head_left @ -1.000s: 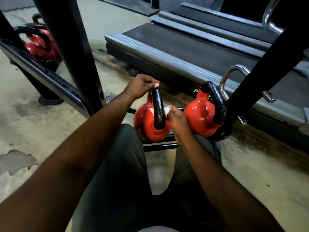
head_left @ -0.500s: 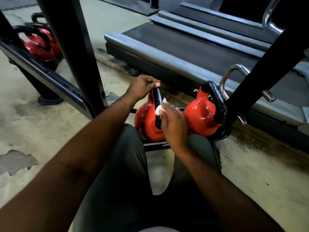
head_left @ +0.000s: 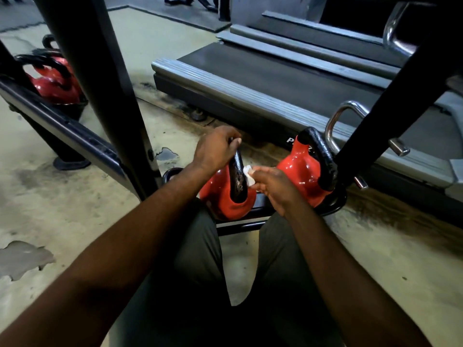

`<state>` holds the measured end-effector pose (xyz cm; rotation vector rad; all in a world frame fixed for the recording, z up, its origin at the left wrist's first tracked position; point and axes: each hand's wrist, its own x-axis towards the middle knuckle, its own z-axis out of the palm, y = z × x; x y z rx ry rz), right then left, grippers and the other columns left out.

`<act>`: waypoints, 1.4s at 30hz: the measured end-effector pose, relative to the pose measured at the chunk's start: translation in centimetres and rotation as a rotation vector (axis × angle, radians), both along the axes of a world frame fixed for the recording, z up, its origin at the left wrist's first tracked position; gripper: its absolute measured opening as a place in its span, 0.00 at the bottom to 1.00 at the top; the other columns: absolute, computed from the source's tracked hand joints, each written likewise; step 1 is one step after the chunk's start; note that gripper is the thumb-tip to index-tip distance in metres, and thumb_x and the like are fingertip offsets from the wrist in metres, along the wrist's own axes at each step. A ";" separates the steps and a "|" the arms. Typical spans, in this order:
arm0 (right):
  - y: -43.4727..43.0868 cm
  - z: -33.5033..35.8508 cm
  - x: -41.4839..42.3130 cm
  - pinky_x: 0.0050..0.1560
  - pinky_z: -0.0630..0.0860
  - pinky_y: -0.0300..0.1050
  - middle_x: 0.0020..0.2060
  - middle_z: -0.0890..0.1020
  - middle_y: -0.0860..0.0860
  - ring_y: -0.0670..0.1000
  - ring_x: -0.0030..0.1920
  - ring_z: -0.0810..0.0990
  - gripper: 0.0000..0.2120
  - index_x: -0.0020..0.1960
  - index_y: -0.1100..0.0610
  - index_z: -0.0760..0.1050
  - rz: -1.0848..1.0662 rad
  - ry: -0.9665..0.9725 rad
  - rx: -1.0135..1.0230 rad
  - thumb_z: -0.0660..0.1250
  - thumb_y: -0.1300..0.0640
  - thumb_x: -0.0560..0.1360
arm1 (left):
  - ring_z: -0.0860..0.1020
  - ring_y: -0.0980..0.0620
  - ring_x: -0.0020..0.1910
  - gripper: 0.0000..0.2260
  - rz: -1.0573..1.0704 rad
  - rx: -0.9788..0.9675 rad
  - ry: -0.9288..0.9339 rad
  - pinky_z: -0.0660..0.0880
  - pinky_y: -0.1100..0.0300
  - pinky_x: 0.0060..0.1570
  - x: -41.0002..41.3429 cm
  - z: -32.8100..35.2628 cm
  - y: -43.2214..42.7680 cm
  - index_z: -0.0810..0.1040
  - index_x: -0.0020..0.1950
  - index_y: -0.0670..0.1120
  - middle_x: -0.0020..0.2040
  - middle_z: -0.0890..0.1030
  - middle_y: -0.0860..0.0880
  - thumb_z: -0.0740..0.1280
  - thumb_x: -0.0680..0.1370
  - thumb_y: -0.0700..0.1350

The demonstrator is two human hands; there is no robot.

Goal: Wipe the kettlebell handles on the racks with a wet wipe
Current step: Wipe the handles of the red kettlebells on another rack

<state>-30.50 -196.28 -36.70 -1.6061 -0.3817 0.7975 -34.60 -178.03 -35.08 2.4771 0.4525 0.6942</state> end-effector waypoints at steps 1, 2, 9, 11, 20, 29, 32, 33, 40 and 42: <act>-0.4 0.1 0.0 0.42 0.75 0.40 0.39 0.83 0.52 0.48 0.38 0.79 0.07 0.46 0.57 0.80 -0.011 -0.028 0.020 0.65 0.64 0.78 | 0.80 0.52 0.53 0.10 -0.020 0.049 -0.023 0.75 0.58 0.56 0.3 0.1 -0.6 0.83 0.56 0.51 0.54 0.83 0.52 0.66 0.78 0.50; -0.9 0.1 0.2 0.43 0.75 0.41 0.41 0.83 0.54 0.50 0.40 0.80 0.07 0.46 0.57 0.81 -0.028 -0.044 0.027 0.66 0.65 0.78 | 0.80 0.51 0.53 0.10 -0.046 0.075 -0.040 0.75 0.57 0.56 0.7 0.2 -1.6 0.83 0.55 0.51 0.53 0.84 0.52 0.66 0.78 0.51; -6.1 2.6 3.1 0.44 0.75 0.38 0.41 0.84 0.48 0.38 0.37 0.80 0.05 0.47 0.52 0.79 -0.231 -0.360 0.005 0.69 0.62 0.76 | 0.82 0.49 0.52 0.16 -0.255 -0.010 0.110 0.78 0.52 0.53 5.1 0.4 -5.6 0.84 0.54 0.50 0.52 0.85 0.49 0.63 0.73 0.52; -7.5 3.3 5.0 0.46 0.75 0.42 0.42 0.85 0.48 0.41 0.39 0.81 0.03 0.46 0.49 0.79 -0.257 -0.446 -0.037 0.70 0.55 0.73 | 0.83 0.49 0.53 0.15 -0.315 -0.059 0.131 0.79 0.53 0.53 6.8 0.2 -7.1 0.84 0.55 0.49 0.52 0.85 0.48 0.64 0.73 0.51; -11.9 0.9 9.6 0.55 0.72 0.44 0.49 0.82 0.54 0.55 0.52 0.80 0.09 0.51 0.57 0.80 -0.394 -1.026 -0.305 0.69 0.59 0.71 | 0.74 0.51 0.68 0.14 -0.382 -0.098 0.101 0.70 0.55 0.69 14.6 0.3 -12.6 0.82 0.62 0.49 0.69 0.76 0.45 0.70 0.76 0.49; -11.0 -1.4 11.2 0.48 0.65 0.51 0.46 0.74 0.53 0.58 0.49 0.73 0.14 0.49 0.52 0.76 -0.474 -1.248 -0.525 0.75 0.52 0.66 | 0.77 0.54 0.63 0.18 -0.311 -0.184 0.109 0.74 0.52 0.64 16.6 0.0 -13.2 0.84 0.55 0.56 0.62 0.80 0.52 0.66 0.69 0.59; -10.5 -2.1 10.8 0.47 0.63 0.51 0.45 0.74 0.53 0.58 0.48 0.73 0.11 0.50 0.52 0.77 -0.518 -1.326 -0.644 0.72 0.51 0.70 | 0.77 0.53 0.64 0.16 -0.329 -0.167 0.125 0.74 0.50 0.63 16.3 -0.2 -13.4 0.83 0.57 0.56 0.65 0.79 0.51 0.68 0.72 0.57; -11.0 -2.8 10.2 0.47 0.63 0.52 0.45 0.74 0.52 0.58 0.48 0.73 0.09 0.48 0.51 0.77 -0.545 -1.341 -0.635 0.72 0.51 0.70 | 0.76 0.53 0.65 0.14 -0.332 -0.159 0.131 0.73 0.50 0.64 16.3 -0.3 -13.3 0.83 0.57 0.56 0.66 0.78 0.51 0.70 0.73 0.56; -13.3 -6.5 7.9 0.49 0.73 0.54 0.45 0.79 0.50 0.52 0.47 0.77 0.08 0.47 0.53 0.76 -0.700 -0.870 -0.245 0.73 0.52 0.73 | 0.75 0.53 0.65 0.12 -0.288 -0.038 0.191 0.70 0.52 0.63 16.1 0.9 -11.8 0.81 0.59 0.58 0.65 0.78 0.55 0.68 0.76 0.57; -13.9 -5.9 7.5 0.43 0.77 0.46 0.44 0.81 0.49 0.45 0.42 0.79 0.08 0.52 0.57 0.77 -0.697 -0.625 -0.082 0.71 0.55 0.76 | 0.74 0.52 0.65 0.13 -0.291 -0.002 0.210 0.67 0.52 0.61 16.0 1.0 -12.0 0.80 0.61 0.58 0.65 0.78 0.54 0.67 0.77 0.57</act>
